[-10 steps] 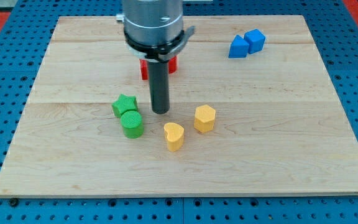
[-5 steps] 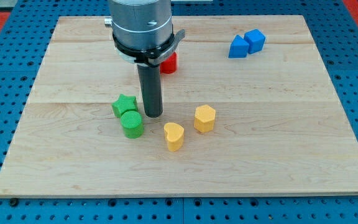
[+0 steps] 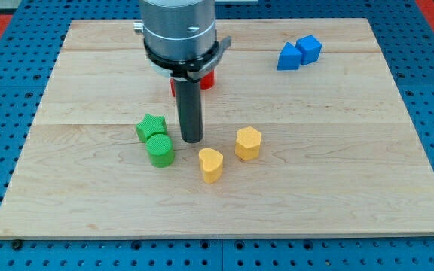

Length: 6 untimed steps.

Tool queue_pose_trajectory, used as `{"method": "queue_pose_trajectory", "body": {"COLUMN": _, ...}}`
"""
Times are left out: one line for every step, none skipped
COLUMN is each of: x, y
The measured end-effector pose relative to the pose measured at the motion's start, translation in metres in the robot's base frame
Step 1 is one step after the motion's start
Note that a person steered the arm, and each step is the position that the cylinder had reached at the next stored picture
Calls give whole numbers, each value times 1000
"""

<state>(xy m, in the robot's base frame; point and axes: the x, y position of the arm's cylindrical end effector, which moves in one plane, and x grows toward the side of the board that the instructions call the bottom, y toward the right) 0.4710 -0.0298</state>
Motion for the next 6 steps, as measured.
{"method": "queue_pose_trajectory", "body": {"x": -34, "y": 29}}
{"method": "queue_pose_trajectory", "body": {"x": -50, "y": 73}}
{"method": "queue_pose_trajectory", "body": {"x": -50, "y": 74}}
{"method": "queue_pose_trajectory", "body": {"x": -50, "y": 74}}
{"method": "queue_pose_trajectory", "body": {"x": -86, "y": 123}}
{"method": "queue_pose_trajectory", "body": {"x": -143, "y": 230}}
